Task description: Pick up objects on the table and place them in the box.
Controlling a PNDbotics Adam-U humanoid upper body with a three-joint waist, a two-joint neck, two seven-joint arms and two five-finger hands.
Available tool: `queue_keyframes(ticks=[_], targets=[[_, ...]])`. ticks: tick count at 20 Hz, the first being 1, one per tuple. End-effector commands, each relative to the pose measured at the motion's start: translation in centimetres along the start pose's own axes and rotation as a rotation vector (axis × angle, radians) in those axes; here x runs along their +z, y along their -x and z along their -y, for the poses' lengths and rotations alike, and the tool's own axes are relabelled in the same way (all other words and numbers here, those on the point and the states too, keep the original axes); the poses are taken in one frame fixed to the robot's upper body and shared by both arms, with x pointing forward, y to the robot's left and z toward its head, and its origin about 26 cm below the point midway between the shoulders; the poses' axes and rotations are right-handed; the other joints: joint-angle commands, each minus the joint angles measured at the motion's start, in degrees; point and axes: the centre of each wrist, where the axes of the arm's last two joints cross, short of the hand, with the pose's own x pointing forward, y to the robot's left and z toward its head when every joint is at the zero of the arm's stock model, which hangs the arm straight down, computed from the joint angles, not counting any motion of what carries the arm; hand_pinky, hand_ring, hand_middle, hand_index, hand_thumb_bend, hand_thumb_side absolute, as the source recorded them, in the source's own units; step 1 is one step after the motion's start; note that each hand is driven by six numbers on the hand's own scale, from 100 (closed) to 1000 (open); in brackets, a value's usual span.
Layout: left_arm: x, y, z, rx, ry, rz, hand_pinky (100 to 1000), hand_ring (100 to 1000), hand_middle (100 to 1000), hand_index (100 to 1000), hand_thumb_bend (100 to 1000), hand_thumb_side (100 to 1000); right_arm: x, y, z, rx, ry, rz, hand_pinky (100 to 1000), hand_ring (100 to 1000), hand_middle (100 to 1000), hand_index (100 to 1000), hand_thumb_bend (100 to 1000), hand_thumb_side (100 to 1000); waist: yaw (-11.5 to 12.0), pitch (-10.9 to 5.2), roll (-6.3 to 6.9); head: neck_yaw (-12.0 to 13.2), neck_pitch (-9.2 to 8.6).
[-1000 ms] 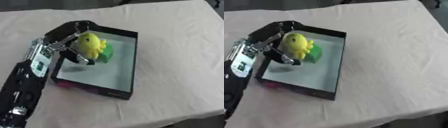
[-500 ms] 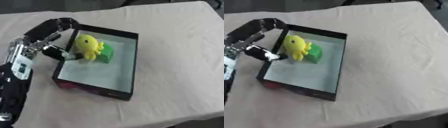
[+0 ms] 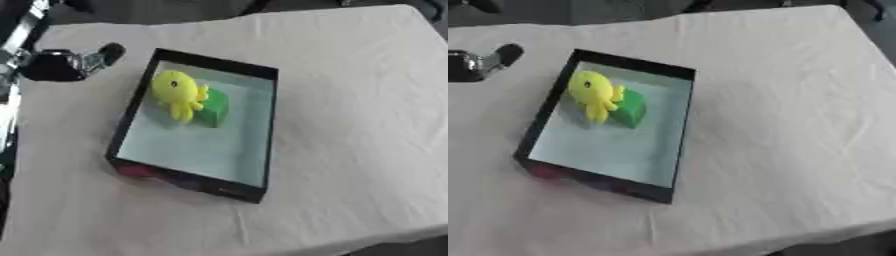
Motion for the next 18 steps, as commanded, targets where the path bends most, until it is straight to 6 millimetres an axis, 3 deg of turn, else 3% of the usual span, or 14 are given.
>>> queue_keyframes(ticks=[1, 8, 12, 18], targets=[[1.6, -0.7, -4.5, 0.028, -0.141, -0.02, 637, 600, 694, 730, 437, 515, -0.4, -1.4, 0.2, -0.005, 0.015, 0.05, 1000, 945, 968, 867, 100, 549, 0.3, -0.55, -0.28, -0.7, -1.23], [8.8, 0.7, -11.3, 0.046, -0.52, -0.196, 623, 603, 718, 759, 400, 517, 0.6, -2.0, -0.7, -0.044, 0.044, 0.102, 1000, 945, 968, 867, 100, 532, 1.6, 0.54, -0.48, -1.2, -1.35], [12.7, 1.1, -12.9, 0.069, -0.679, -0.24, 635, 616, 737, 787, 445, 529, 1.2, -2.6, -1.8, -0.07, 0.044, 0.138, 1000, 946, 968, 867, 100, 522, 1.5, 1.4, -0.56, -0.6, -1.31], [17.0, 0.9, -13.1, 0.067, -0.842, -0.294, 648, 625, 746, 797, 446, 571, 2.4, -2.4, -2.9, -0.085, 0.048, 0.157, 1000, 948, 971, 868, 100, 525, 2.5, 2.59, -0.71, 0.6, -2.44]])
